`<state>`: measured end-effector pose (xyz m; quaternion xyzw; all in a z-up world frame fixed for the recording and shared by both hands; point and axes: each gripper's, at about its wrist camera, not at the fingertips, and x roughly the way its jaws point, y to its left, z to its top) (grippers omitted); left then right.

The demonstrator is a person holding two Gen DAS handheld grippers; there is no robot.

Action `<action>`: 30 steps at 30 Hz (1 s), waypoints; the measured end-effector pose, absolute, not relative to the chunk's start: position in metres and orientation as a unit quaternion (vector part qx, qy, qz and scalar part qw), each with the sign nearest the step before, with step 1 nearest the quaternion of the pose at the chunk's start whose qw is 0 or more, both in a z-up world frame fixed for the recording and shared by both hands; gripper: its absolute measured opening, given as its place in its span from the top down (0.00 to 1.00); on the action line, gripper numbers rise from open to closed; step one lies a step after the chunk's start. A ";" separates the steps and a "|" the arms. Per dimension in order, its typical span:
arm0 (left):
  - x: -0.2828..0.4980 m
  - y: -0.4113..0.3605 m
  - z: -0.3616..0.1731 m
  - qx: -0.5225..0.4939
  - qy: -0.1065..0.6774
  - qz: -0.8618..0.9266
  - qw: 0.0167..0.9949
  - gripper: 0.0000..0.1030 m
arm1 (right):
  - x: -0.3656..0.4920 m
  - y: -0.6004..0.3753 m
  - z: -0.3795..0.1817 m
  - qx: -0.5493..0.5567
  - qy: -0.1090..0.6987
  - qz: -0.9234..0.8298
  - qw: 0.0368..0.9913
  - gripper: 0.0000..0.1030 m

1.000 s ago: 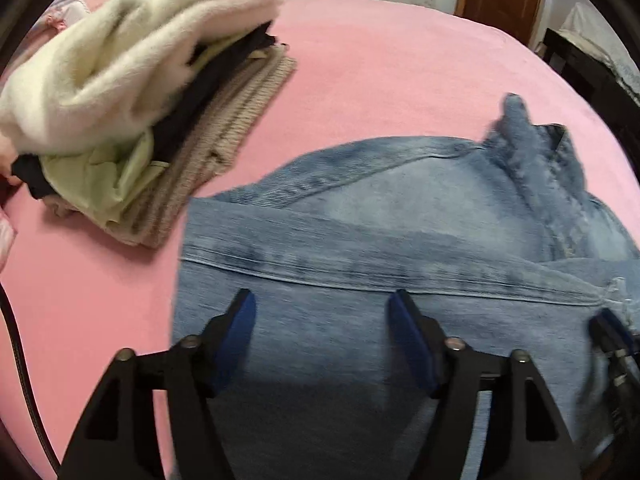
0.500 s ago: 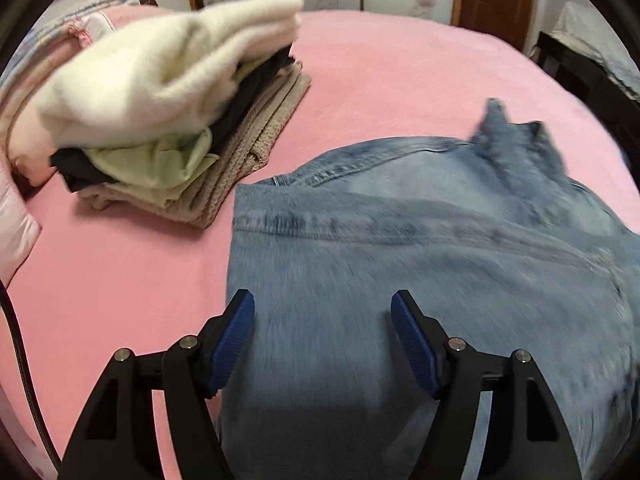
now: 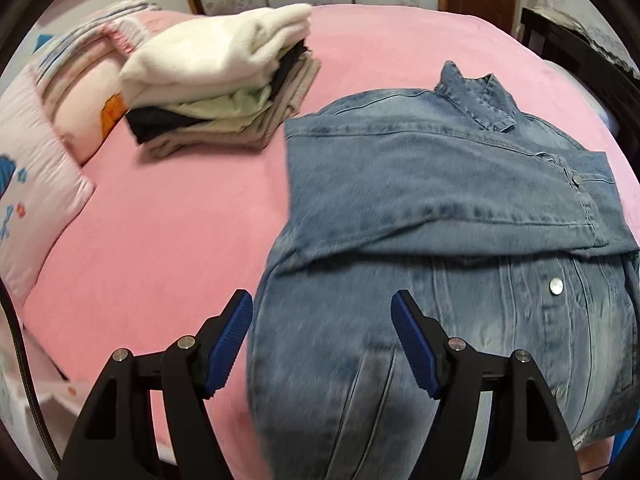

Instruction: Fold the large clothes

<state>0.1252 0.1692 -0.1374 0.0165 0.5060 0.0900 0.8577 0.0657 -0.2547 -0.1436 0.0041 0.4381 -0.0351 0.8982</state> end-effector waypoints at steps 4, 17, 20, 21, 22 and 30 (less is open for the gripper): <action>0.100 0.183 -0.148 -0.007 0.519 0.103 0.848 0.32 | 0.049 -0.275 -0.137 0.017 0.429 -0.042 0.902 0.88; 0.041 0.215 -0.207 -0.013 0.560 0.124 0.819 0.31 | 0.016 -0.308 -0.182 0.076 0.489 -0.014 0.869 0.88; 0.039 0.215 -0.209 -0.020 0.559 0.121 0.820 0.31 | 0.014 -0.312 -0.197 0.099 0.506 -0.005 0.857 0.88; 0.039 0.214 -0.209 -0.020 0.560 0.121 0.819 0.31 | 0.013 -0.312 -0.199 0.103 0.507 -0.003 0.856 0.88; 0.038 0.214 -0.209 -0.019 0.561 0.121 0.819 0.31 | 0.012 -0.312 -0.200 0.107 0.507 -0.002 0.855 0.88; 0.024 0.206 -0.209 -0.003 0.567 0.107 0.816 0.31 | 0.010 -0.303 -0.209 0.096 0.520 0.006 0.849 0.88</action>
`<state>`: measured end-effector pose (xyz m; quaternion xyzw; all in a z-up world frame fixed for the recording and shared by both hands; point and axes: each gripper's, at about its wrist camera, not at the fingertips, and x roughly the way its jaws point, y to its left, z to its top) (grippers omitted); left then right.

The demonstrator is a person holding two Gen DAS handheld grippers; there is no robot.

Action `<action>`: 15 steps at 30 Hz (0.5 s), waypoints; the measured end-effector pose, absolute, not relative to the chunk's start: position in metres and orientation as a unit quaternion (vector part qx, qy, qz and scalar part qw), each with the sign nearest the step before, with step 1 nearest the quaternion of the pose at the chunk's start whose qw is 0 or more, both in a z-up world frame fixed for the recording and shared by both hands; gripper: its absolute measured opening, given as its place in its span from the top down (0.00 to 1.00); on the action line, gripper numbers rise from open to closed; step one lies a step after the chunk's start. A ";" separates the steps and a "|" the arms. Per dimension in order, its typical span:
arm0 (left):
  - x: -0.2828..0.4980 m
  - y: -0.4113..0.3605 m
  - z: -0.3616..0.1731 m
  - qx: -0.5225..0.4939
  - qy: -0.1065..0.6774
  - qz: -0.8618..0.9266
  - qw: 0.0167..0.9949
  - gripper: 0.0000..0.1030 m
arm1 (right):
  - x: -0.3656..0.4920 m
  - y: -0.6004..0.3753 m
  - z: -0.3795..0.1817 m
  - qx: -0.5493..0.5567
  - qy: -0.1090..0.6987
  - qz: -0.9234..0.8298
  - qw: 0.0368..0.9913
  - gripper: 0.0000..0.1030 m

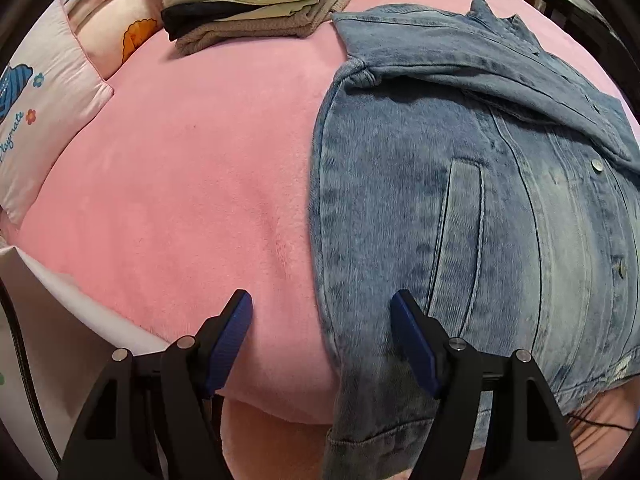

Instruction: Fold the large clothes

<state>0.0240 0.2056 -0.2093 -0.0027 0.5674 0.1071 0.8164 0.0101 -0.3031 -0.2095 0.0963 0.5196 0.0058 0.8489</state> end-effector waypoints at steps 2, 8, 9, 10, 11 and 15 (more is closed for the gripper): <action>0.020 0.208 -0.208 -0.011 0.570 0.100 0.816 0.31 | 0.010 -0.306 -0.211 0.104 0.521 0.006 0.847 0.88; 0.004 0.215 -0.198 -0.038 0.570 0.058 0.818 0.31 | 0.007 -0.300 -0.206 0.089 0.515 0.003 0.853 0.88; 0.002 0.215 -0.196 -0.035 0.569 0.054 0.820 0.31 | 0.007 -0.298 -0.205 0.082 0.513 0.002 0.855 0.88; -0.001 0.214 -0.194 -0.031 0.567 0.052 0.821 0.31 | 0.006 -0.298 -0.204 0.079 0.512 0.002 0.855 0.88; -0.003 0.215 -0.194 -0.029 0.567 0.051 0.822 0.31 | 0.006 -0.296 -0.204 0.075 0.512 0.000 0.856 0.88; -0.004 0.222 -0.199 -0.052 0.574 0.041 0.816 0.32 | 0.006 -0.296 -0.203 0.074 0.511 -0.002 0.856 0.88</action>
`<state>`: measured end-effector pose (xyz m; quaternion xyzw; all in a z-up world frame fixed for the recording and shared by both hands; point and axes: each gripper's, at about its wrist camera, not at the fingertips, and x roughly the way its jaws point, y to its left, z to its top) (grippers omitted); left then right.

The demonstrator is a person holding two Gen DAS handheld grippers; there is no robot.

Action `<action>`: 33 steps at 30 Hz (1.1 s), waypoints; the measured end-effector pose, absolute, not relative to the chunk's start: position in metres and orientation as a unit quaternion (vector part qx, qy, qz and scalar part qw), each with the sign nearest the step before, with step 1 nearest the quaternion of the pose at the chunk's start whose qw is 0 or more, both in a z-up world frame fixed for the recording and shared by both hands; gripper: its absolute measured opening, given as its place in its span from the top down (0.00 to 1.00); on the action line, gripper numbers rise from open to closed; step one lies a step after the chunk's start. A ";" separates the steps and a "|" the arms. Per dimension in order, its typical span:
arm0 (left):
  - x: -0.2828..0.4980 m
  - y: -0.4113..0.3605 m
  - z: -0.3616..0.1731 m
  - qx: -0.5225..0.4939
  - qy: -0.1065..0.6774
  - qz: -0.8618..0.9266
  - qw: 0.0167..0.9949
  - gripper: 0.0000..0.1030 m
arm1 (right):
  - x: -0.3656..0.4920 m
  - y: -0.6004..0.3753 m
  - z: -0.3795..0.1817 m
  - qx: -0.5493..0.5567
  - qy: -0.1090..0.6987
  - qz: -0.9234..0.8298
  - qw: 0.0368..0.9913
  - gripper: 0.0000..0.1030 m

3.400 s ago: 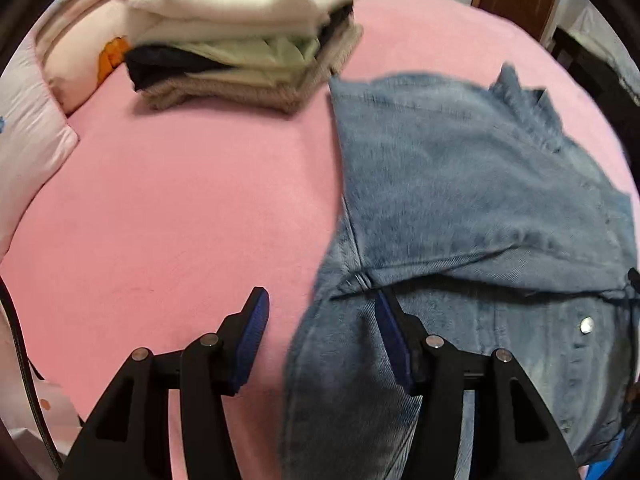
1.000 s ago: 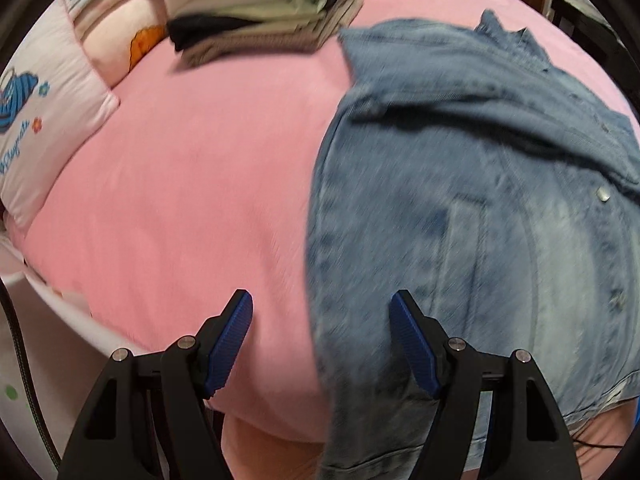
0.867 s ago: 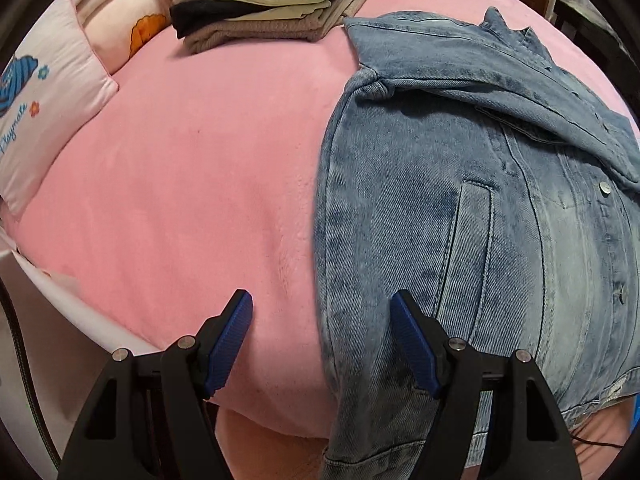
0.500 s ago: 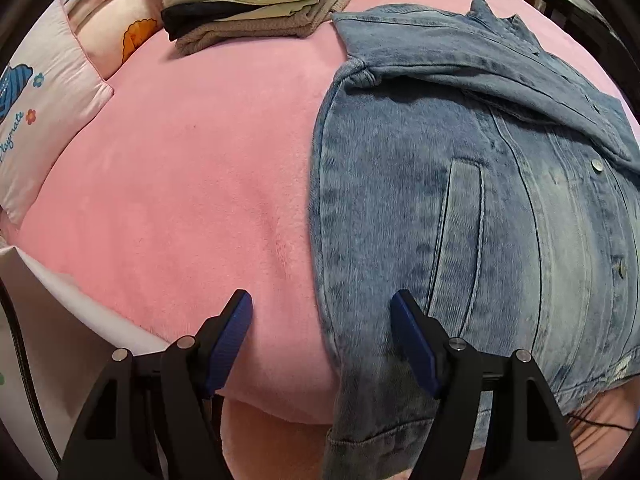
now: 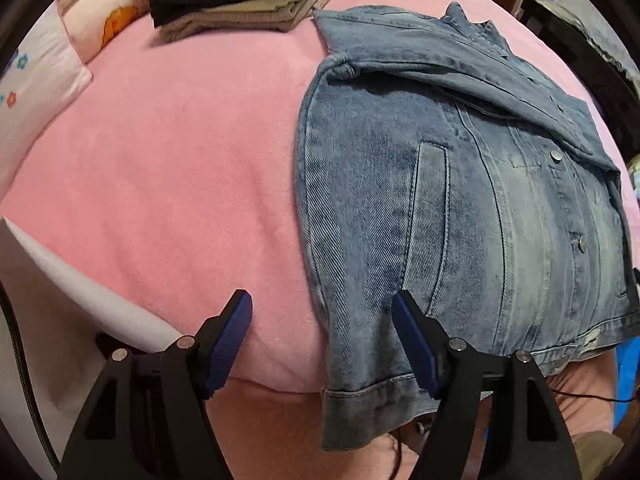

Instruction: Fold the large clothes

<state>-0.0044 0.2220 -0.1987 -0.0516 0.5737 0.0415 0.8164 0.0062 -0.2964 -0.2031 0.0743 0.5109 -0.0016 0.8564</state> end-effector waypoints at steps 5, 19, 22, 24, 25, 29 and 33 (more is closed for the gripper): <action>-0.003 0.215 -0.208 -0.055 0.579 0.023 0.813 0.82 | 0.005 -0.297 -0.203 0.077 0.509 -0.003 0.857 0.88; -0.012 0.231 -0.202 0.095 0.589 0.123 0.793 1.00 | -0.005 -0.290 -0.195 0.051 0.509 0.000 0.859 0.88; -0.021 0.275 -0.207 0.000 0.609 0.131 0.782 1.00 | -0.011 -0.293 -0.196 0.053 0.513 0.001 0.857 0.88; -0.029 0.286 -0.199 -0.045 0.600 0.117 0.790 1.00 | -0.013 -0.297 -0.197 0.058 0.516 -0.001 0.854 0.88; -0.032 0.285 -0.194 -0.055 0.595 0.104 0.795 1.00 | -0.015 -0.298 -0.197 0.060 0.518 -0.001 0.853 0.88; -0.035 0.265 -0.181 -0.055 0.587 0.062 0.806 0.77 | -0.022 -0.303 -0.197 0.068 0.524 0.002 0.849 0.88; -0.033 0.242 -0.172 -0.049 0.569 0.026 0.821 0.30 | -0.031 -0.309 -0.193 0.083 0.526 0.012 0.846 0.88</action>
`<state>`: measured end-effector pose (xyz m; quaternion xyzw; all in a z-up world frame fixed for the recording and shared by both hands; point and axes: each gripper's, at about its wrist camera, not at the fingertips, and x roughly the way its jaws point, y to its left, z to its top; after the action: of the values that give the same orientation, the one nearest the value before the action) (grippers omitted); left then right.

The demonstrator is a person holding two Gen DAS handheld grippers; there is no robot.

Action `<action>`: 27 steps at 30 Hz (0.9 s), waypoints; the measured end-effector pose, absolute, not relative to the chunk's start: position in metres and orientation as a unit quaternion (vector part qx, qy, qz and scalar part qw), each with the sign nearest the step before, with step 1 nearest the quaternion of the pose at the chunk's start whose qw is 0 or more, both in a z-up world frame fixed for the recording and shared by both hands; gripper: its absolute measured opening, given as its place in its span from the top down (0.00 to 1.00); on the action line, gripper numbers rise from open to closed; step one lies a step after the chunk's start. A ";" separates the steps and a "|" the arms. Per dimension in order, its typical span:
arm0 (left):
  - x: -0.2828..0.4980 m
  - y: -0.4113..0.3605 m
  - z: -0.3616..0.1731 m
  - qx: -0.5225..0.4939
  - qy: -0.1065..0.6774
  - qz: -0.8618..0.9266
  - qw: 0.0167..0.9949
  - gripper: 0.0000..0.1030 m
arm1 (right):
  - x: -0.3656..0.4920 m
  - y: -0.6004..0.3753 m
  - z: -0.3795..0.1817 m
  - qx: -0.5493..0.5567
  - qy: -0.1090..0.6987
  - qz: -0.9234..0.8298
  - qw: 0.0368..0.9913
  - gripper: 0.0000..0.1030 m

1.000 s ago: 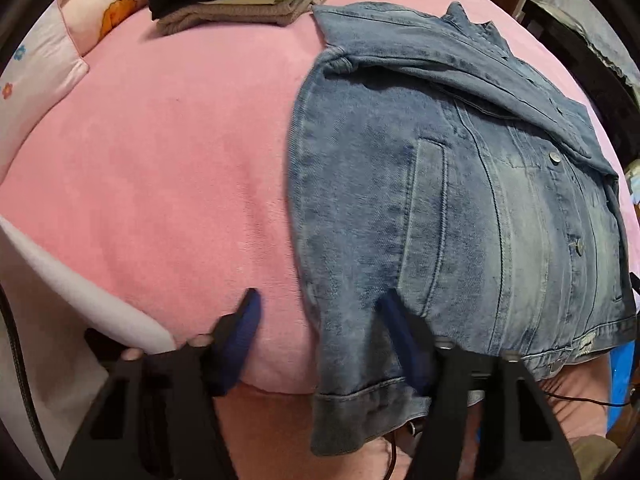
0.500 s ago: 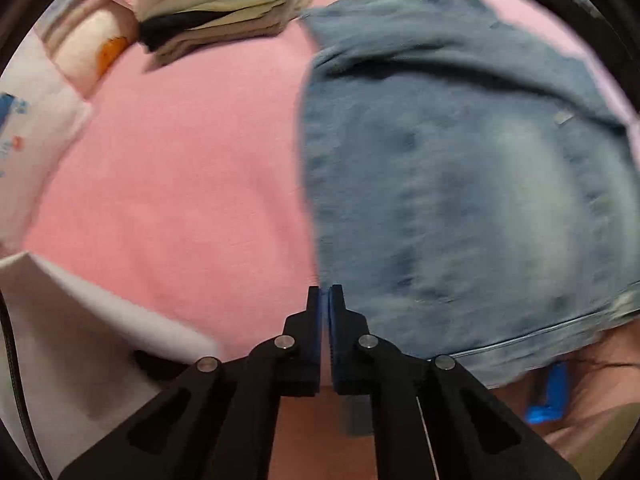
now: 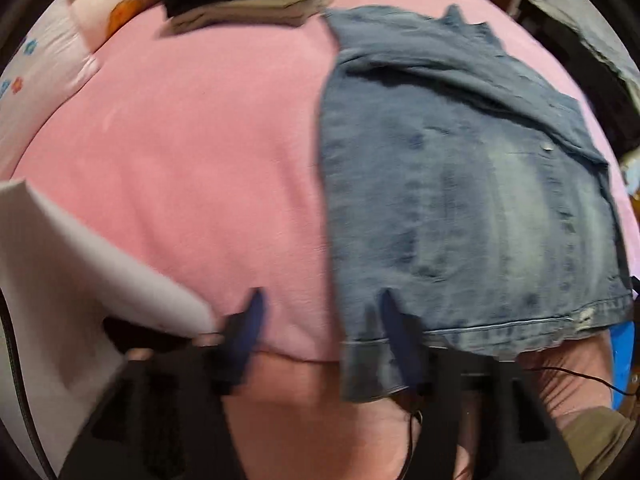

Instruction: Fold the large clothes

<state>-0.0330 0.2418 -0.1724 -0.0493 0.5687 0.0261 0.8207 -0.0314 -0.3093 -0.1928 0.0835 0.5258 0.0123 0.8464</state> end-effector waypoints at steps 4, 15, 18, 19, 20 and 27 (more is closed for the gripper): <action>-0.032 0.213 -0.179 -0.037 0.567 -0.002 0.823 0.25 | -0.044 -0.316 -0.190 0.102 0.528 0.024 0.843 0.82; -0.043 0.221 -0.221 -0.072 0.610 -0.013 0.789 0.25 | -0.053 -0.299 -0.195 0.081 0.531 0.059 0.842 0.69; -0.043 0.236 -0.227 -0.098 0.612 -0.020 0.785 0.24 | -0.049 -0.303 -0.203 0.080 0.537 0.055 0.838 0.67; -0.040 0.241 -0.229 -0.104 0.612 -0.022 0.784 0.24 | -0.047 -0.304 -0.205 0.082 0.538 0.054 0.837 0.67; -0.039 0.243 -0.231 -0.108 0.611 -0.022 0.784 0.23 | -0.046 -0.305 -0.208 0.082 0.539 0.052 0.837 0.67; -0.022 0.236 -0.235 -0.117 0.605 -0.038 0.787 0.45 | -0.045 -0.312 -0.214 0.104 0.542 0.041 0.833 0.67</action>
<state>-0.0217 0.2363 -0.2345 -0.1168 0.6049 -0.0380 0.7868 -0.0446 -0.3116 -0.2141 0.1035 0.5417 0.0408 0.8332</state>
